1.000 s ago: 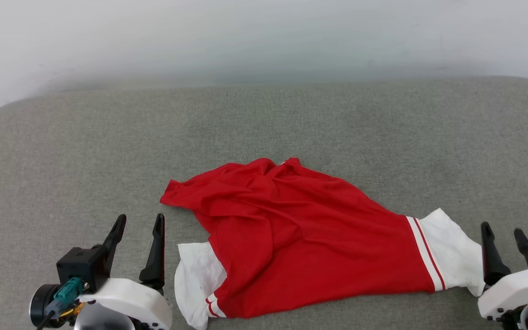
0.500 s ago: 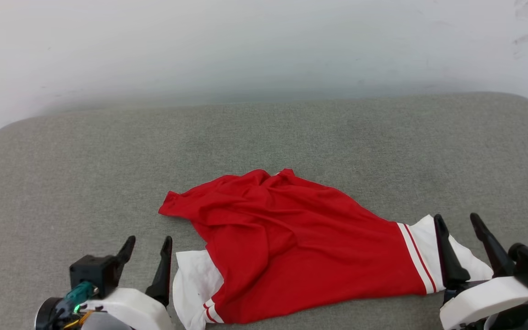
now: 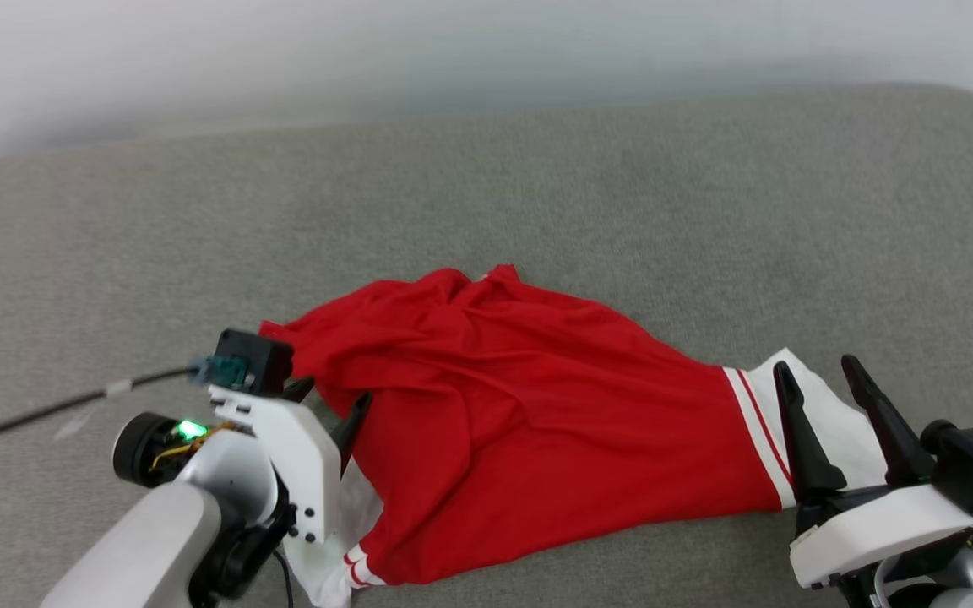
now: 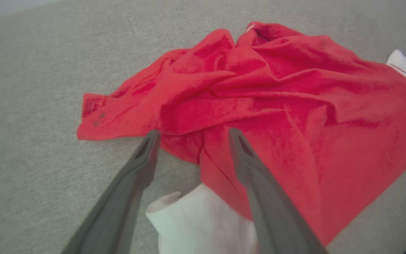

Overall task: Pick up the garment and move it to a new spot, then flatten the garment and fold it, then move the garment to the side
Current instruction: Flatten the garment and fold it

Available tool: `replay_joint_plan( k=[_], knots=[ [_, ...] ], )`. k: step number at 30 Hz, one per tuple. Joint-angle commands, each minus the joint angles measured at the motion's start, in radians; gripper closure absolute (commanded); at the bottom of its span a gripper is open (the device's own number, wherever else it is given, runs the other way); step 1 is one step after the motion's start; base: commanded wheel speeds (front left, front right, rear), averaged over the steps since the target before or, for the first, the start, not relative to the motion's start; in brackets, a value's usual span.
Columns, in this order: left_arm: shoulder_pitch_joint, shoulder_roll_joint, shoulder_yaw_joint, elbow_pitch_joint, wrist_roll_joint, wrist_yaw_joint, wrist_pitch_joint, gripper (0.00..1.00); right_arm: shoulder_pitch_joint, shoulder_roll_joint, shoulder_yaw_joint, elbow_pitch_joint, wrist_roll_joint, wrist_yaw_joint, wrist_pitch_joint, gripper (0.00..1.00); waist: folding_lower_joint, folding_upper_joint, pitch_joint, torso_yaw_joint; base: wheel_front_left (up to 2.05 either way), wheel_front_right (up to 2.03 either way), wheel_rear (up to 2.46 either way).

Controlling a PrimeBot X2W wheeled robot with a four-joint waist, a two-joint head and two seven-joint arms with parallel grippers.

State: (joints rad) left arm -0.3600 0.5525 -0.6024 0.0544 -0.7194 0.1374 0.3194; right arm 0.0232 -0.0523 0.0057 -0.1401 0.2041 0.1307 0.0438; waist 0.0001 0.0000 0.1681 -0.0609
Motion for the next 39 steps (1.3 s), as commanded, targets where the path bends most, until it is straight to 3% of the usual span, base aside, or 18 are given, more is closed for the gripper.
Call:
replay_joint_plan(
  k=[1,12,13,14,15,18,23,29,39],
  knots=[
    [-0.038,-0.009,-0.008,0.030,-0.010,-0.019,0.025,0.00,-0.019,0.003,0.005,0.004,0.008,0.000,-0.011,0.00,-0.0001,0.0000,0.049,-0.022,0.00,0.00,0.00],
    [-0.145,-0.025,-0.109,0.247,-0.055,-0.161,0.232,0.00,-0.069,0.003,0.003,0.049,0.023,0.000,-0.042,0.00,-0.0001,0.0000,0.124,-0.050,0.00,0.00,0.00],
    [-0.144,-0.028,-0.120,0.260,-0.063,-0.173,0.253,0.07,-0.071,0.003,0.002,0.053,0.027,0.000,-0.044,0.00,-0.0001,0.0000,0.126,-0.051,0.00,0.00,0.00],
    [-0.147,-0.029,-0.129,0.268,-0.062,-0.183,0.265,0.65,-0.074,0.003,0.002,0.057,0.028,0.000,-0.046,0.00,-0.0001,0.0000,0.128,-0.051,0.00,0.00,0.00],
    [-0.148,-0.031,-0.139,0.275,-0.066,-0.193,0.278,1.00,-0.076,0.003,0.002,0.061,0.030,0.000,-0.049,0.00,-0.0001,0.0000,0.128,-0.052,0.00,0.00,0.00],
    [-0.174,-0.029,-0.141,0.266,-0.044,-0.203,0.246,1.00,-0.081,0.003,0.002,0.071,0.034,0.000,-0.054,0.00,-0.0001,0.0000,0.125,-0.052,0.00,0.00,0.00],
    [-0.256,-0.012,-0.086,0.200,0.009,-0.195,0.114,1.00,-0.082,0.003,-0.002,0.082,0.041,0.000,-0.061,0.00,-0.0001,0.0000,0.110,-0.048,0.00,0.00,0.00],
    [-0.346,0.010,-0.019,0.150,0.024,-0.178,0.045,1.00,-0.095,0.003,0.002,0.081,0.049,0.000,-0.065,0.00,-0.0001,0.0000,0.117,-0.055,0.00,0.00,0.00],
    [-0.492,0.029,0.075,0.260,0.025,-0.173,-0.040,1.00,-0.131,0.003,0.029,0.093,0.068,0.000,-0.100,0.00,-0.0001,0.0000,0.190,-0.116,0.00,0.00,0.00]
  ],
)
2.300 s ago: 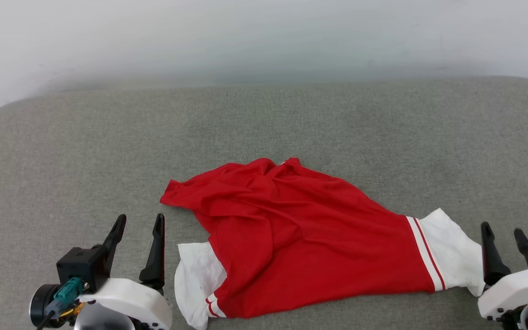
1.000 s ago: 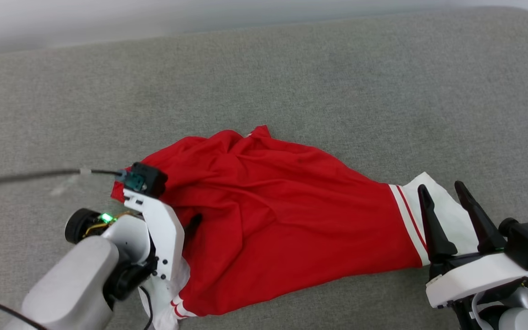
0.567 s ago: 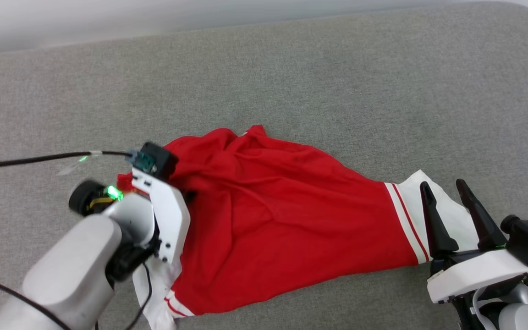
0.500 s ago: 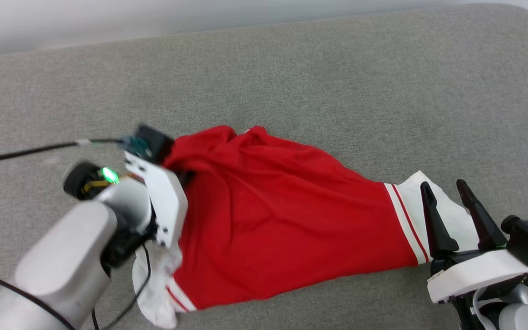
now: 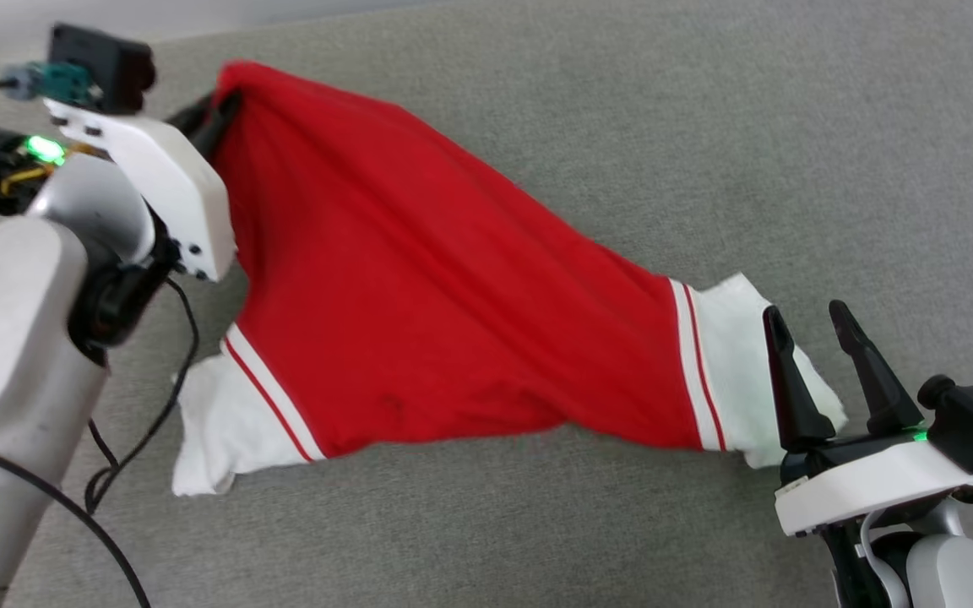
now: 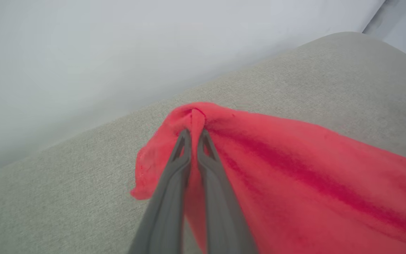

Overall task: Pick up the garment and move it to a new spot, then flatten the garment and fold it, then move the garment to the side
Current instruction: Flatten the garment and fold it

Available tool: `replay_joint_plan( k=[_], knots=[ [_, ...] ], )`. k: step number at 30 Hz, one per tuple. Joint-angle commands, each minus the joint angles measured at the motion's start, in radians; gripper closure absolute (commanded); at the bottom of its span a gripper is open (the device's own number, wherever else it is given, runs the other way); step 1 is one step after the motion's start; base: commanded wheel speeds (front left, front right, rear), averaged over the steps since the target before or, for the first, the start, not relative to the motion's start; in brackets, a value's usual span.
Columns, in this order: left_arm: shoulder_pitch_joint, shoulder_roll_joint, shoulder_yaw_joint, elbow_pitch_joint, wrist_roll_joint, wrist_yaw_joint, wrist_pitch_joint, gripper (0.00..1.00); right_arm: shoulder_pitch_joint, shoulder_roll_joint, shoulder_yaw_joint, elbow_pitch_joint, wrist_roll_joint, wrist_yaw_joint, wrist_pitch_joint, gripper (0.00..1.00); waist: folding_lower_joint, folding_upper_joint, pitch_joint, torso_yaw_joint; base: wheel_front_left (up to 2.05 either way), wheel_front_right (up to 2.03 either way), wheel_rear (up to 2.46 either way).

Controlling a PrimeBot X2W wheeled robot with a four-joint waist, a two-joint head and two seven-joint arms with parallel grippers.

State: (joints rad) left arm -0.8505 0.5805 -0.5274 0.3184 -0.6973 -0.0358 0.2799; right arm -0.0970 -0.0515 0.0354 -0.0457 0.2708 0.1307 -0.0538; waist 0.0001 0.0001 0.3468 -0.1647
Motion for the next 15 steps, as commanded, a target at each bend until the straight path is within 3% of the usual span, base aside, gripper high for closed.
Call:
replay_joint_plan(
  k=[1,14,15],
  knots=[
    [-0.011,0.000,0.000,0.013,0.007,-0.003,-0.009,1.00,-0.014,0.002,0.001,0.001,0.001,0.000,-0.007,0.00,-0.0001,-0.0001,0.019,-0.017,0.00,0.00,0.00],
    [-0.047,-0.066,-0.060,0.309,-0.026,-0.074,-0.015,0.99,-0.046,0.002,0.007,0.020,-0.002,0.000,-0.045,0.00,-0.0001,-0.0001,0.039,-0.036,0.00,0.00,0.00],
    [-0.044,-0.074,-0.060,0.321,-0.032,-0.077,-0.027,0.60,-0.046,0.002,0.004,0.017,-0.011,0.000,-0.048,0.00,-0.0001,-0.0001,0.031,-0.033,0.00,0.00,0.00]
  ],
)
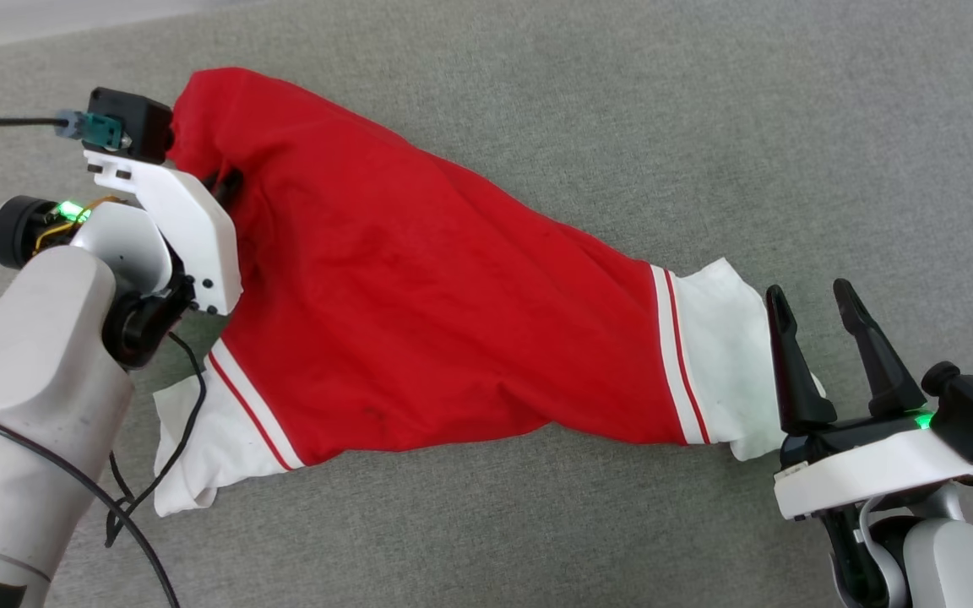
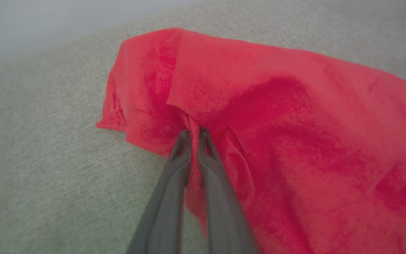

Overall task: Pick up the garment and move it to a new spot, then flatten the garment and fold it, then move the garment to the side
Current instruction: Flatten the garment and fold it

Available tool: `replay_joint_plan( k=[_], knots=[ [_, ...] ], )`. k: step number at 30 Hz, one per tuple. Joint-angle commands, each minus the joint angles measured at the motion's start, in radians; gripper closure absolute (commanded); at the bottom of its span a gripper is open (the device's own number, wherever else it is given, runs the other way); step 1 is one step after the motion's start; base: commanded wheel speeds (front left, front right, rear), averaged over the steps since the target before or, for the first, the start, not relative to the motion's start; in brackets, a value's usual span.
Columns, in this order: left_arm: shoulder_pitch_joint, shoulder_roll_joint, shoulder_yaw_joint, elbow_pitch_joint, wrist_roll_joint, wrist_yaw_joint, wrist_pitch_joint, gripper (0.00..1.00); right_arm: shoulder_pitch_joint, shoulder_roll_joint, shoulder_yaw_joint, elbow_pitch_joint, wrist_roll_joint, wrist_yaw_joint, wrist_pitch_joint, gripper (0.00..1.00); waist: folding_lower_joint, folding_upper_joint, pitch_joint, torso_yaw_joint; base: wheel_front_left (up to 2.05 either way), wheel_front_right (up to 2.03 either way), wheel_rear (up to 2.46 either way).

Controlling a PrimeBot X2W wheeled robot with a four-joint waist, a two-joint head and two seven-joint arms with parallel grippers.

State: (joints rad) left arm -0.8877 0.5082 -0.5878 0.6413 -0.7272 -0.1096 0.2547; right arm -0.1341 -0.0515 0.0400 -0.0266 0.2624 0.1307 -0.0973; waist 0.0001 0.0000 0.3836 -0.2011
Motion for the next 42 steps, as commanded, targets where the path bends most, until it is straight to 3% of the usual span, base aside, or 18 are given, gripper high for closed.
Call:
replay_joint_plan(
  k=[1,2,9,16,21,25,29,32,37,42],
  knots=[
    [-0.001,-0.008,0.000,0.006,-0.005,-0.003,-0.018,0.15,-0.009,0.002,-0.002,-0.007,-0.007,0.000,-0.007,0.00,-0.0001,0.0000,-0.014,0.007,0.00,0.00,0.00],
    [0.007,-0.009,-0.001,0.011,0.000,-0.005,-0.040,0.00,-0.006,0.002,-0.002,-0.009,-0.014,0.000,-0.005,0.00,-0.0001,0.0000,-0.026,0.010,0.00,0.00,0.00],
    [0.094,-0.029,0.019,-0.032,0.030,0.067,-0.223,0.00,0.031,0.002,-0.017,-0.033,-0.039,0.000,0.032,0.00,-0.0001,0.0000,-0.118,0.053,0.00,0.00,0.00],
    [0.259,-0.040,0.046,-0.194,0.041,0.194,-0.365,0.00,0.068,0.002,-0.024,-0.066,-0.060,0.000,0.078,0.00,-0.0001,0.0000,-0.200,0.107,0.00,0.00,0.00],
    [0.402,-0.031,0.062,-0.338,0.035,0.285,-0.402,0.00,0.097,0.002,-0.037,-0.086,-0.070,0.000,0.112,0.00,-0.0001,0.0000,-0.240,0.138,0.00,0.00,0.00],
    [0.520,-0.012,0.067,-0.441,0.001,0.341,-0.355,0.00,0.117,0.002,-0.038,-0.094,-0.067,0.000,0.144,0.00,-0.0001,0.0000,-0.257,0.155,0.00,0.00,0.00],
    [0.593,0.018,0.060,-0.511,-0.032,0.367,-0.276,0.00,0.127,0.002,-0.036,-0.102,-0.062,0.000,0.163,0.00,-0.0001,0.0000,-0.262,0.162,0.00,0.00,0.00],
    [0.646,0.062,0.039,-0.577,-0.065,0.390,-0.158,0.00,0.136,0.002,-0.037,-0.108,-0.058,0.000,0.173,0.00,-0.0001,0.0000,-0.260,0.167,0.00,0.00,0.00],
    [0.678,0.133,0.006,-0.658,-0.101,0.389,0.004,0.00,0.129,0.002,-0.024,-0.114,-0.043,0.000,0.180,0.00,-0.0001,0.0000,-0.233,0.160,0.00,0.00,0.00],
    [0.650,0.167,-0.011,-0.659,-0.124,0.375,0.100,0.00,0.112,0.002,-0.018,-0.108,-0.028,0.000,0.172,0.00,-0.0001,0.0000,-0.189,0.138,0.00,0.00,0.00]
  ],
)
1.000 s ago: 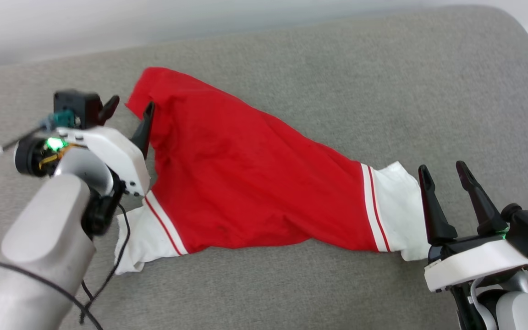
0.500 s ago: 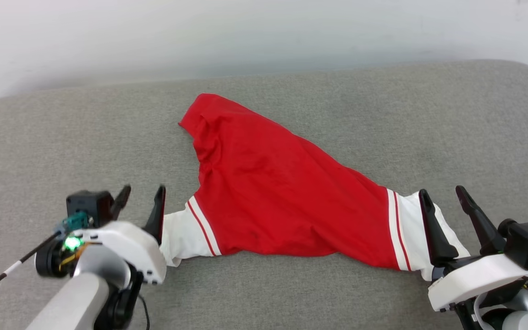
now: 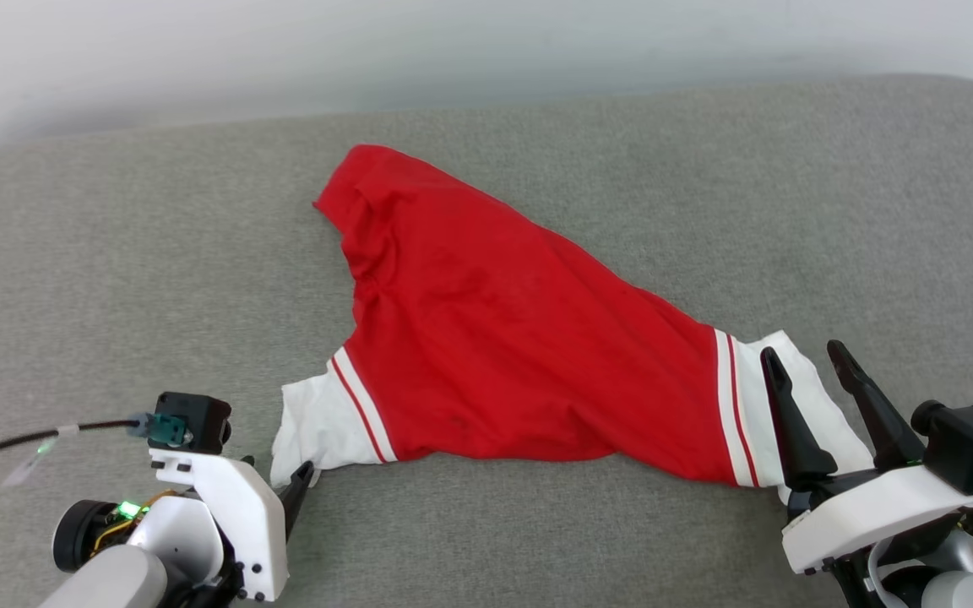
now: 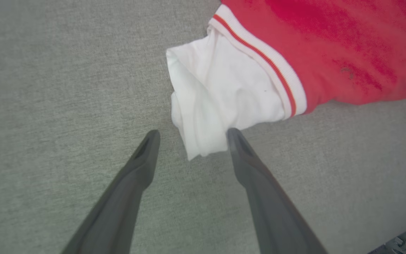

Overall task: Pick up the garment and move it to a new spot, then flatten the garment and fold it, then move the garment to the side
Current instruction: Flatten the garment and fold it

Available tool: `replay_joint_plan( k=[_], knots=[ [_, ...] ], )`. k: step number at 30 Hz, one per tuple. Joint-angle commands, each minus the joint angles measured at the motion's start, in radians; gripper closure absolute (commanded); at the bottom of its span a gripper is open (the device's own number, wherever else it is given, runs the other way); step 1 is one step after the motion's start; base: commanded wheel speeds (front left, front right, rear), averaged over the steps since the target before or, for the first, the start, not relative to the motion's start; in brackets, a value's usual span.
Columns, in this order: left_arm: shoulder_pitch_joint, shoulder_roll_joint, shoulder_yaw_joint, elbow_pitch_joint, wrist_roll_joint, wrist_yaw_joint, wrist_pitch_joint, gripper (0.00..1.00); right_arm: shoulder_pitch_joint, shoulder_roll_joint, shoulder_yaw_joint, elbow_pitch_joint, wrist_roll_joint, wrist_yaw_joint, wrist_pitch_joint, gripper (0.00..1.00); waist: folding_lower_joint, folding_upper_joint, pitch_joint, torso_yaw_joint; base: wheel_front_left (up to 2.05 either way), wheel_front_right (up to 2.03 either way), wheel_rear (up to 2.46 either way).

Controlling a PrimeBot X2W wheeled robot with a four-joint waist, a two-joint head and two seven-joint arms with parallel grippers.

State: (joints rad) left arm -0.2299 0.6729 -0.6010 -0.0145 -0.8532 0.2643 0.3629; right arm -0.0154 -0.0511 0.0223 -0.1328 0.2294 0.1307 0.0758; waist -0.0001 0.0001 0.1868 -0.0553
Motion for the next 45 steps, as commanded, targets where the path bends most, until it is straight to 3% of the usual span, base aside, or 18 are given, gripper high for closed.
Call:
replay_joint_plan(
  k=[1,11,12,13,14,15,18,24,29,30,32,38,45],
  knots=[
    [-0.013,0.002,0.001,0.004,-0.005,-0.002,0.007,0.00,-0.008,0.001,-0.001,0.002,0.008,0.000,-0.004,0.00,0.0001,-0.0001,0.017,-0.013,0.00,0.00,0.00],
    [-0.047,-0.022,-0.058,0.166,-0.074,-0.085,0.147,0.00,-0.036,0.001,0.002,0.045,0.026,0.000,-0.040,0.00,0.0001,-0.0001,0.076,-0.063,0.00,0.00,0.00],
    [-0.043,-0.029,-0.069,0.180,-0.081,-0.093,0.162,0.21,-0.037,0.001,-0.001,0.048,0.027,0.000,-0.043,0.00,0.0001,-0.0001,0.077,-0.065,0.00,0.00,0.00],
    [-0.039,-0.036,-0.080,0.191,-0.087,-0.103,0.176,0.59,-0.039,0.001,-0.004,0.052,0.028,0.000,-0.044,0.00,0.0001,-0.0001,0.078,-0.067,0.00,0.00,0.00],
    [-0.037,-0.040,-0.092,0.199,-0.089,-0.111,0.188,0.84,-0.040,0.001,-0.008,0.055,0.030,0.000,-0.047,0.00,0.0001,-0.0001,0.078,-0.069,0.00,0.00,0.00],
    [-0.036,-0.046,-0.099,0.205,-0.093,-0.117,0.195,1.00,-0.041,0.001,-0.012,0.059,0.030,0.000,-0.048,0.00,0.0001,-0.0001,0.078,-0.070,0.00,0.00,0.00],
    [-0.040,-0.052,-0.094,0.197,-0.080,-0.122,0.160,1.00,-0.042,0.001,-0.027,0.068,0.034,0.000,-0.048,0.00,0.0001,-0.0001,0.069,-0.067,0.00,0.00,0.00],
    [-0.056,-0.028,-0.033,0.131,-0.026,-0.084,0.024,1.00,-0.021,0.001,-0.097,0.107,0.044,0.000,0.020,0.00,0.0001,-0.0001,0.029,-0.047,0.00,0.00,0.00],
    [-0.037,-0.014,-0.001,0.046,0.021,-0.034,-0.071,1.00,-0.004,-0.006,-0.200,0.159,0.012,0.000,0.199,0.00,0.0001,-0.0001,0.003,-0.025,0.00,0.00,0.00],
    [-0.035,-0.005,0.008,-0.011,0.049,-0.011,-0.105,1.00,-0.006,-0.013,-0.249,0.180,-0.009,0.000,0.305,0.00,0.0001,-0.0001,-0.002,-0.010,0.00,0.00,0.00],
    [-0.033,0.001,0.013,-0.045,0.063,0.002,-0.119,1.00,-0.013,-0.018,-0.263,0.193,-0.014,0.000,0.372,0.00,0.0001,-0.0001,-0.002,-0.003,0.00,0.00,0.00],
    [-0.032,0.017,0.015,-0.144,0.090,0.032,-0.123,1.00,-0.067,-0.048,-0.228,0.250,-0.008,0.000,0.508,0.00,0.0001,-0.0001,0.019,0.016,0.00,0.00,0.00],
    [-0.048,0.009,0.009,-0.180,0.103,0.034,-0.131,1.00,-0.109,-0.071,-0.157,0.376,0.031,0.000,0.625,0.00,0.0001,-0.0001,0.051,0.039,0.00,0.00,0.00]
  ],
)
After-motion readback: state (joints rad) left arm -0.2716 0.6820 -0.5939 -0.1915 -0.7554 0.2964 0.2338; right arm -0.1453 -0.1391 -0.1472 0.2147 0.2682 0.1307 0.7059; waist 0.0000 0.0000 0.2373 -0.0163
